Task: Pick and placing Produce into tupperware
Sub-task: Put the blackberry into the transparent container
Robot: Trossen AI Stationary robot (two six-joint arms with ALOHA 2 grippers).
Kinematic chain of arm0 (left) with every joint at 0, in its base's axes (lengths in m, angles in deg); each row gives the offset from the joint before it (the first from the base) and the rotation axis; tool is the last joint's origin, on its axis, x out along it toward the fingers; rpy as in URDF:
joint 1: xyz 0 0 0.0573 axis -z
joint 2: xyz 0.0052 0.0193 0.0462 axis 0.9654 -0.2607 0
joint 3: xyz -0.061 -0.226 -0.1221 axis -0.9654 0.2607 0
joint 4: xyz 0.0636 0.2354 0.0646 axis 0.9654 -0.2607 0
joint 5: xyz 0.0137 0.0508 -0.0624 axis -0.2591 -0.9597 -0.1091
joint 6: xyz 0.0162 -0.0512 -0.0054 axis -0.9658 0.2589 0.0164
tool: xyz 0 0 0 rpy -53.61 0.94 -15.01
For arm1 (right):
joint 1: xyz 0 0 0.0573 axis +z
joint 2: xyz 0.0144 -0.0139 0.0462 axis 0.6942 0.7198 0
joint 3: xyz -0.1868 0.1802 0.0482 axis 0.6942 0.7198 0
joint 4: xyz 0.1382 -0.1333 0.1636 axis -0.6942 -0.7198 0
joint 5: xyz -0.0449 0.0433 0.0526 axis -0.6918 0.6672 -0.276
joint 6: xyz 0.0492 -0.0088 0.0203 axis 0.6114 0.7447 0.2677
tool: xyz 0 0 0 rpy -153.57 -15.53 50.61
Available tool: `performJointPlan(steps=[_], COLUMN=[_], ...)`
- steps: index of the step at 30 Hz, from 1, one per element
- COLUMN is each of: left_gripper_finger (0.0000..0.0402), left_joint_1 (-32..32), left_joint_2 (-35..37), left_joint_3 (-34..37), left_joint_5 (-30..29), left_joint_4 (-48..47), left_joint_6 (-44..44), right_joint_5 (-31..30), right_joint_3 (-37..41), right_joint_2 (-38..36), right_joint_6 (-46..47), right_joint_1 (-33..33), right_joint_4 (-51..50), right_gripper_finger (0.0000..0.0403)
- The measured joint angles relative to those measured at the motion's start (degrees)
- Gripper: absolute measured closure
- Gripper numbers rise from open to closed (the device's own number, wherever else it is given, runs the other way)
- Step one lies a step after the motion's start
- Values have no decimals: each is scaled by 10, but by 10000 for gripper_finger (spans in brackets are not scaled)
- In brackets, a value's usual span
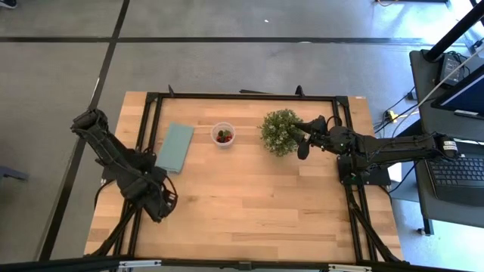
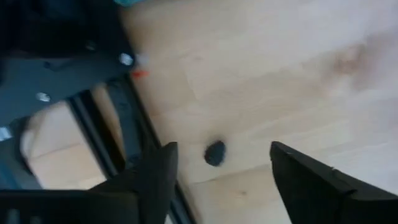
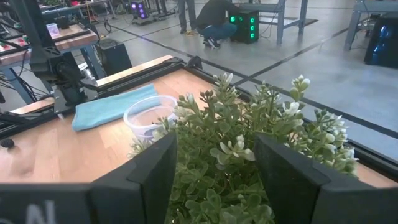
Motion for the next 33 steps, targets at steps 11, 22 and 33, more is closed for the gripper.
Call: performJointPlan(steps=[11,22,33], left_gripper_finger=[134,147,143], left_joint_1=[37,37,40], left_joint_2=[-51,-92,-90], left_joint_3=[0,25,131], left_joint_5=[16,37,77], left_joint_4=[67,99,224], left_joint_6=[-9,-63,-68], right_joint_5=[0,0,0], right_joint_3=[0,0,0], right_joint_2=[0,0,0], right_joint_6=[0,0,2], right_joint_1=[0,0,0], right_joint_4=[0,0,0], right_gripper_finger=[186,186,186])
